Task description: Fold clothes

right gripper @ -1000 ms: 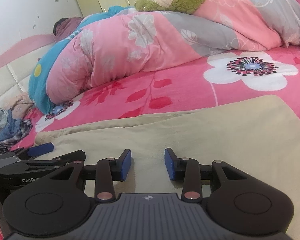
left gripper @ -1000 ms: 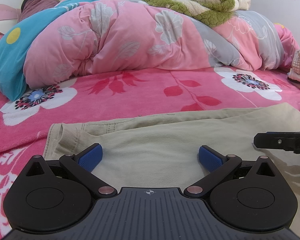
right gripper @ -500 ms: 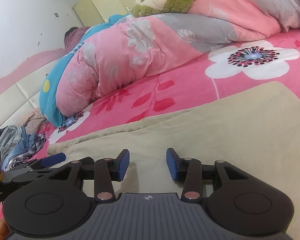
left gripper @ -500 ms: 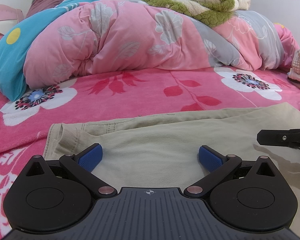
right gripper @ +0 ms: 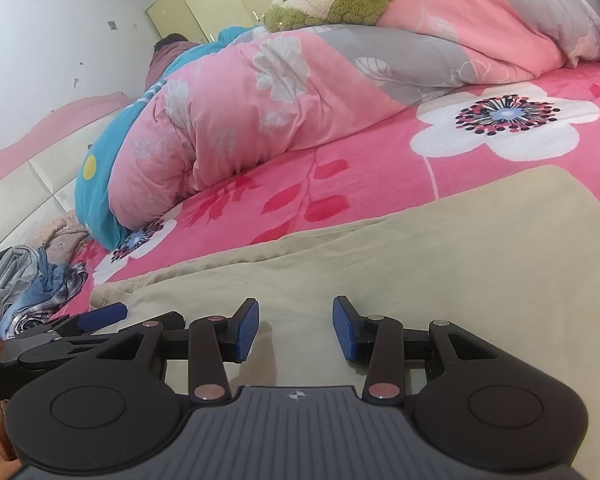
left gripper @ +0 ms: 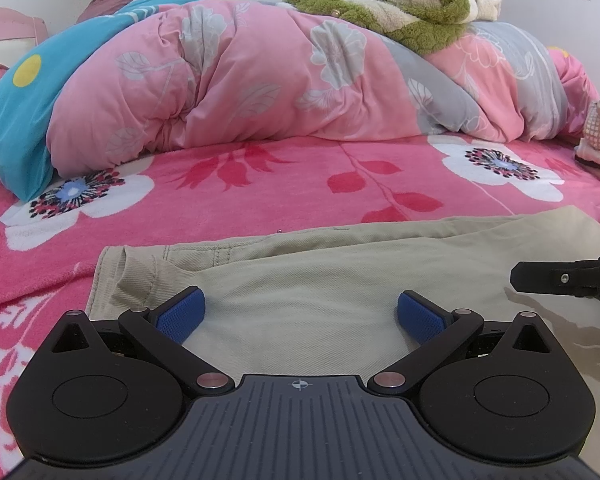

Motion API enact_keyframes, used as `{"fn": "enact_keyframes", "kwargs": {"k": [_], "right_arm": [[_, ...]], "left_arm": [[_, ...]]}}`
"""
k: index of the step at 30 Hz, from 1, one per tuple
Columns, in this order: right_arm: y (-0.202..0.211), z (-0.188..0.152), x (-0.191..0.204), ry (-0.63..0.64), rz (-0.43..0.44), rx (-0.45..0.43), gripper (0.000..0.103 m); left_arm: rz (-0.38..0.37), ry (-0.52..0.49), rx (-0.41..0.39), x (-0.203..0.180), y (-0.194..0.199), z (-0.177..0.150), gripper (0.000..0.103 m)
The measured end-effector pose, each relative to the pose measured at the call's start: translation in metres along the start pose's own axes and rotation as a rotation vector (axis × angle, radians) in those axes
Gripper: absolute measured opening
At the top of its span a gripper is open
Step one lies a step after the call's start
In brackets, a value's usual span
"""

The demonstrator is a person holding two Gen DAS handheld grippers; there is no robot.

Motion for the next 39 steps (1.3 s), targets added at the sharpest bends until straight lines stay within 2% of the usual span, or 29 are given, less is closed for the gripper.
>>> {"fn": "enact_keyframes", "kwargs": {"k": [6,10,13,25,28,32,35,37,39], "right_arm": [[0.001,0.0,0.0,0.0,0.003,-0.005,0.043],[0.002,0.0,-0.002,-0.007,0.018,-0.011,0.043],[0.002,0.0,-0.004,-0.014,0.03,-0.014,0.043],[0.002,0.0,-0.005,-0.027,0.051,-0.018,0.043],[0.002,0.0,-0.004,-0.022,0.051,-0.015,0.045],[0.002,0.0,-0.002,-0.007,0.057,-0.01,0.052],[0.002,0.0,-0.001,-0.002,0.065,-0.009,0.053],[0.002,0.001,-0.002,-0.007,0.074,-0.009,0.053],[0.002,0.001,-0.002,-0.01,0.087,-0.01,0.055]], "left_arm": [[-0.036,-0.009,0.019,0.002,0.0,0.0,0.103],[-0.08,-0.116,0.048,0.0,0.01,-0.005,0.103],[-0.128,-0.09,0.062,0.003,0.012,-0.008,0.103],[-0.106,-0.095,0.16,-0.001,0.008,-0.003,0.103],[-0.109,-0.092,0.143,0.0,0.007,-0.005,0.103],[-0.12,-0.081,0.153,0.002,0.008,-0.005,0.103],[-0.144,-0.1,0.217,0.001,0.01,-0.003,0.103],[-0.17,-0.114,0.23,0.001,0.017,-0.006,0.103],[-0.183,-0.116,0.199,0.001,0.027,-0.012,0.103]]}}
Point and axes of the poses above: each gripper's, at about its wrist camera, not at the fingertips, and y roughly against the way its jaws point, x to its left, z to its top, the point moved 8 cm from there along -y, roughly the way its jaws point, and after that the axes turned 12 degrees about x, right-handed, at the moved point
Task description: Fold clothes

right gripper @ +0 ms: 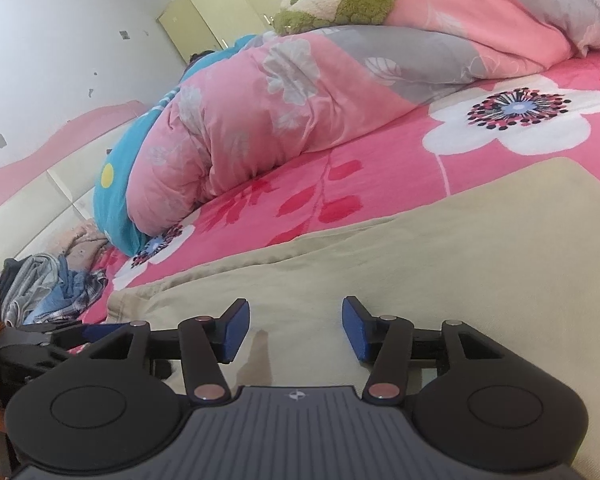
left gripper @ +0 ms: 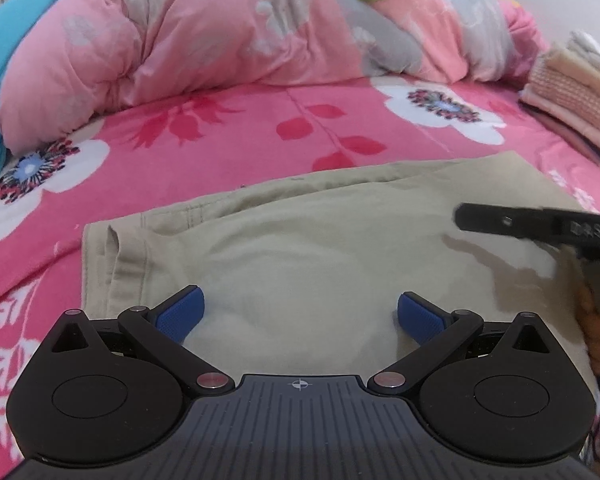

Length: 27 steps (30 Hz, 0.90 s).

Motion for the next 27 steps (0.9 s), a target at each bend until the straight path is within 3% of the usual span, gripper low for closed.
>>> {"fn": "enact_keyframes", "kwargs": {"k": [4,10,14,17,19,21,22,24,25,27], "right_arm": [[0.0,0.0,0.001,0.003,0.013,0.0,0.057],[0.0,0.001,0.001,0.003,0.016,0.0,0.057],[0.001,0.0,0.0,0.002,0.018,0.0,0.057],[0.001,0.0,0.0,0.001,0.019,0.0,0.057],[0.001,0.0,0.0,0.001,0.019,0.0,0.057],[0.001,0.0,0.0,0.001,0.019,0.0,0.057],[0.0,0.001,0.001,0.0,0.018,0.001,0.057],[0.0,0.0,0.0,-0.001,0.019,0.0,0.057],[0.0,0.001,0.0,-0.001,0.02,0.001,0.057],[0.0,0.001,0.001,-0.001,0.019,0.001,0.057]], "left_arm": [[-0.027,0.06,-0.119,0.002,0.004,-0.008,0.103],[-0.034,0.263,-0.163,0.018,0.019,0.008,0.1],[0.067,0.181,-0.289,0.012,0.043,0.024,0.103],[0.033,0.146,-0.217,0.008,0.026,0.034,0.103],[0.016,0.16,-0.162,0.012,0.01,0.034,0.097],[0.069,0.186,-0.13,0.024,0.003,0.03,0.075],[0.119,0.224,-0.12,0.037,0.001,0.026,0.072],[0.107,0.318,-0.133,0.062,0.005,0.019,0.052],[0.05,0.374,-0.149,0.072,0.009,0.016,0.052],[0.029,0.409,-0.158,0.079,0.015,0.015,0.052]]}}
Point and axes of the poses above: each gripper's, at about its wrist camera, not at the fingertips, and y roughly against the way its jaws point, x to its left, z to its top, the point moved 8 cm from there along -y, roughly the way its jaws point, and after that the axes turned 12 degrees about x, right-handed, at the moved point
